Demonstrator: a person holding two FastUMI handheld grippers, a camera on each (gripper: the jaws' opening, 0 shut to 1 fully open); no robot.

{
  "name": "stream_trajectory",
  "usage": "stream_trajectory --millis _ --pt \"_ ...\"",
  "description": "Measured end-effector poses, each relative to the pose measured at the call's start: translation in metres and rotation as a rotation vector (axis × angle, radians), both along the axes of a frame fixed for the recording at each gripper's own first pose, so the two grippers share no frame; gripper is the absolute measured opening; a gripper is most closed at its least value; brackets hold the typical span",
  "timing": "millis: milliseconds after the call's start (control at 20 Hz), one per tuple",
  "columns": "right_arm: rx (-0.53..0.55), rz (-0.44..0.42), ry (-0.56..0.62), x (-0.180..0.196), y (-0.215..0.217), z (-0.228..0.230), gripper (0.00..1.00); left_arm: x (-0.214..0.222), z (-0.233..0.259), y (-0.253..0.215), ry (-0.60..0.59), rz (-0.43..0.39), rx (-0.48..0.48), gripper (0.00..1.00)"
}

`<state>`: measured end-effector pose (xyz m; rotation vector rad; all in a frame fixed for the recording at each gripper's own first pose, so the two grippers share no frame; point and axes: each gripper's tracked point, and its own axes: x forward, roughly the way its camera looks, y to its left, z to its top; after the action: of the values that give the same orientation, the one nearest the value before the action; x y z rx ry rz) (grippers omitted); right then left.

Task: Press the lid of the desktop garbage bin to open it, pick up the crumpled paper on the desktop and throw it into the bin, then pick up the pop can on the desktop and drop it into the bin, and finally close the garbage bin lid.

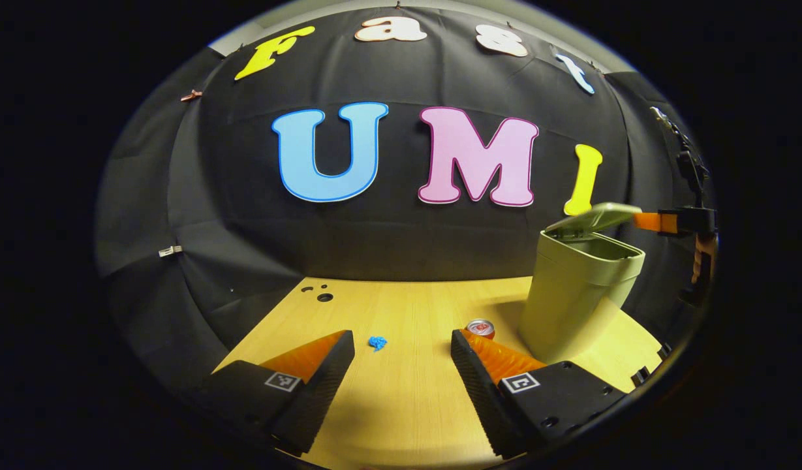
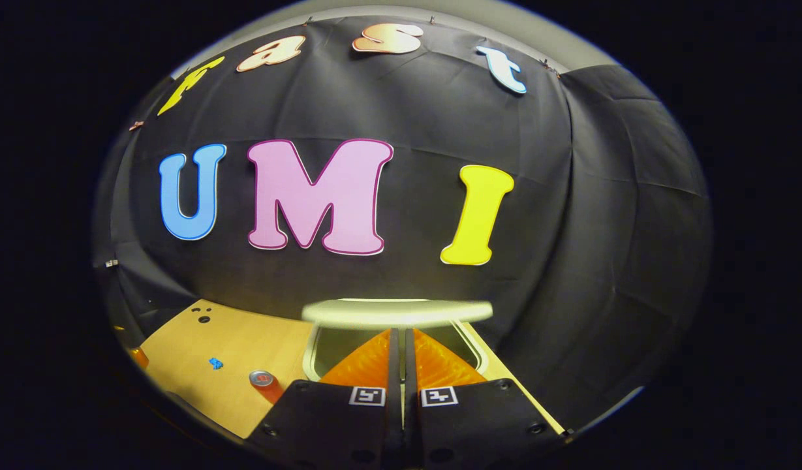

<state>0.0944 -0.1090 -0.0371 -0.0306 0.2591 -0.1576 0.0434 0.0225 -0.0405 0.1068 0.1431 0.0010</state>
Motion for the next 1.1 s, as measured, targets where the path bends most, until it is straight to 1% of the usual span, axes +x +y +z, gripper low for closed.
stream_trajectory --millis 250,300,350,500,600,750,850,950,1100 --pt "0.003 0.002 0.016 -0.021 0.015 -0.001 0.05 -0.024 -0.006 0.021 0.005 0.004 -0.018 0.96" --pt "0.008 0.005 0.018 -0.024 0.019 -0.001 0.07 -0.028 -0.006 0.024 0.005 -0.002 -0.024 0.96" --pt "0.011 0.008 0.015 -0.029 0.023 0.002 0.05 -0.032 -0.006 0.027 0.002 -0.009 -0.030 0.96" --pt "0.011 0.016 0.000 -0.038 0.036 0.006 0.05 -0.039 -0.004 0.034 -0.015 -0.024 -0.037 0.96" --pt "0.016 0.039 -0.002 -0.041 0.048 0.006 0.05 -0.037 -0.002 0.040 -0.018 -0.018 -0.023 0.96" --pt "0.006 0.067 -0.014 -0.041 0.058 0.009 0.05 -0.032 0.000 0.044 -0.021 -0.010 -0.035 0.96" --pt "0.035 0.094 0.006 -0.038 0.067 0.001 0.05 -0.024 0.004 0.044 -0.030 -0.001 -0.027 0.96" --pt "0.053 0.103 0.016 -0.035 0.069 -0.003 0.05 -0.014 0.003 0.046 -0.026 0.009 -0.014 0.96" --pt "0.063 0.122 0.028 -0.032 0.071 -0.013 0.05 0.006 0.000 0.043 -0.013 -0.011 -0.039 0.96"
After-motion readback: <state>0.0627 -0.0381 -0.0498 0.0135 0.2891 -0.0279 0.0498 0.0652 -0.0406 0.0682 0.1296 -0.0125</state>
